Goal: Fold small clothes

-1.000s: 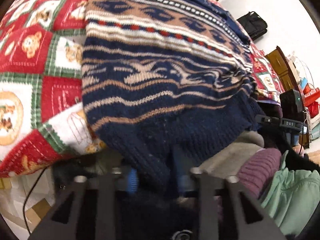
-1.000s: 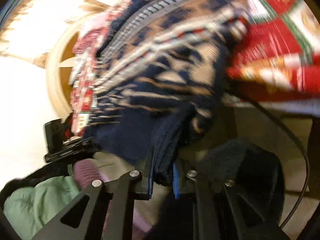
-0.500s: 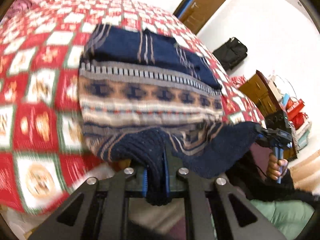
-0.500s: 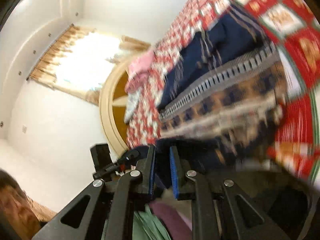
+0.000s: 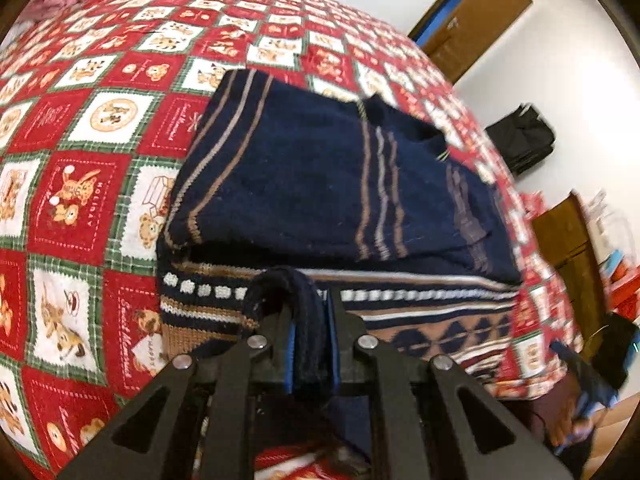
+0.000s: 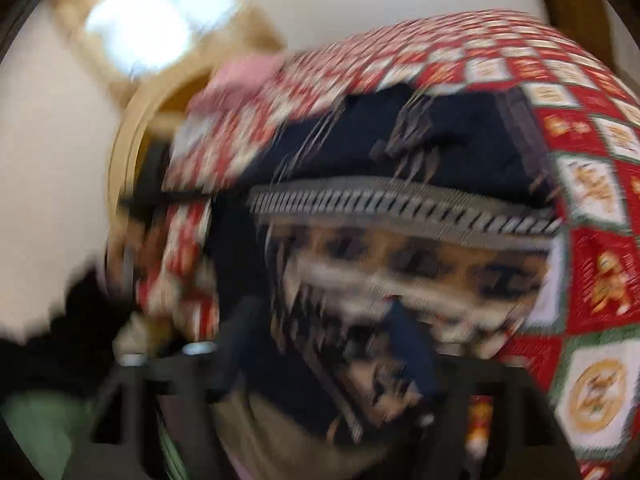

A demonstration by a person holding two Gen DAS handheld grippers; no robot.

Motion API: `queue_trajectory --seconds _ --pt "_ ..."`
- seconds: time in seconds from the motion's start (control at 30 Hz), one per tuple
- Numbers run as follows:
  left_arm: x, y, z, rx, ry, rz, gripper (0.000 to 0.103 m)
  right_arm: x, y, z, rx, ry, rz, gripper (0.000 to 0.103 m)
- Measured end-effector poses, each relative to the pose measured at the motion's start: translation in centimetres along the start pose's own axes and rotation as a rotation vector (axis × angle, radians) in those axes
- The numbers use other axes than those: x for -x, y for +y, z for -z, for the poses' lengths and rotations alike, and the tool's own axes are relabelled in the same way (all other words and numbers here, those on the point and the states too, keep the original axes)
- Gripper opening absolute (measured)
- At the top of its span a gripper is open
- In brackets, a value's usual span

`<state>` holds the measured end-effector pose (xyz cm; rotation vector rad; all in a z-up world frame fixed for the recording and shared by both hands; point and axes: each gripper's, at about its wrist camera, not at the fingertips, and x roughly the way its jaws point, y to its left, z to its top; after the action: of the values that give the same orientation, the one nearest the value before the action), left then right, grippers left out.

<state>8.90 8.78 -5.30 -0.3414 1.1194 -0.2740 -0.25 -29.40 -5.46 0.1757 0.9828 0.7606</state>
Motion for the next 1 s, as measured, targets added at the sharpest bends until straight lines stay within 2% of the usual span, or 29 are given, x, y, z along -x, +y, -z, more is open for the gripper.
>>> queue_trajectory --seconds 0.17,0.27,0.37,0.4,0.43,0.47,0.5,0.53,0.63,0.73,0.8,0.87,0.93,0.97,1.0 --pt "-0.6 0.3 -0.4 0.021 0.001 -0.017 0.013 -1.7 3.6 3.9 0.138 0.138 -0.063 0.075" --pt "-0.9 0.1 -0.8 0.020 0.004 -0.025 0.013 -3.5 5.1 4.7 0.244 0.175 -0.018 0.075" --pt "-0.7 -0.4 -0.7 0.013 -0.003 -0.041 0.013 -6.8 5.3 4.8 0.308 0.274 0.013 0.075" --pt "-0.5 -0.5 -0.5 0.016 -0.007 -0.040 0.013 -7.8 5.4 5.5 0.352 0.317 0.067 0.075" --pt "-0.5 -0.5 -0.5 0.020 -0.010 -0.038 0.013 -9.0 5.3 5.9 0.382 0.352 0.123 0.054" --pt "-0.3 -0.5 -0.4 0.024 -0.014 -0.035 0.013 -9.5 5.3 6.1 0.392 0.378 0.138 0.037" --pt "-0.1 -0.4 -0.1 0.030 -0.018 -0.028 0.013 -9.8 4.9 6.6 0.371 0.413 0.131 0.014" --pt "-0.1 -0.3 0.0 0.034 -0.017 -0.024 0.013 -9.5 4.5 6.5 0.338 0.403 0.119 0.014" --pt "0.4 -0.3 0.4 0.024 -0.023 -0.039 0.013 -6.1 2.8 4.6 0.213 0.283 0.045 0.014" --pt "1.6 -0.3 -0.1 0.016 -0.032 -0.015 0.013 -1.8 0.1 0.8 0.051 0.115 -0.061 0.014" --pt "2.8 -0.5 -1.3 -0.002 -0.068 -0.024 0.013 0.2 -2.9 -2.2 -0.080 -0.006 -0.115 0.014" --pt "3.6 -0.5 -2.9 -0.011 -0.102 -0.034 0.013 0.6 -6.2 -4.6 -0.200 -0.099 -0.118 0.014" --pt "4.1 -0.4 -5.2 -0.017 -0.148 -0.055 0.013 -0.1 -9.4 -5.9 -0.316 -0.154 -0.112 0.014" --pt "4.3 -0.3 -6.5 -0.029 -0.184 -0.085 0.013 -0.9 -10.4 -6.3 -0.353 -0.164 -0.083 0.014" --pt "4.4 0.0 -7.3 -0.040 -0.217 -0.129 0.013 -2.1 -11.9 -6.4 -0.382 -0.153 -0.019 0.014"
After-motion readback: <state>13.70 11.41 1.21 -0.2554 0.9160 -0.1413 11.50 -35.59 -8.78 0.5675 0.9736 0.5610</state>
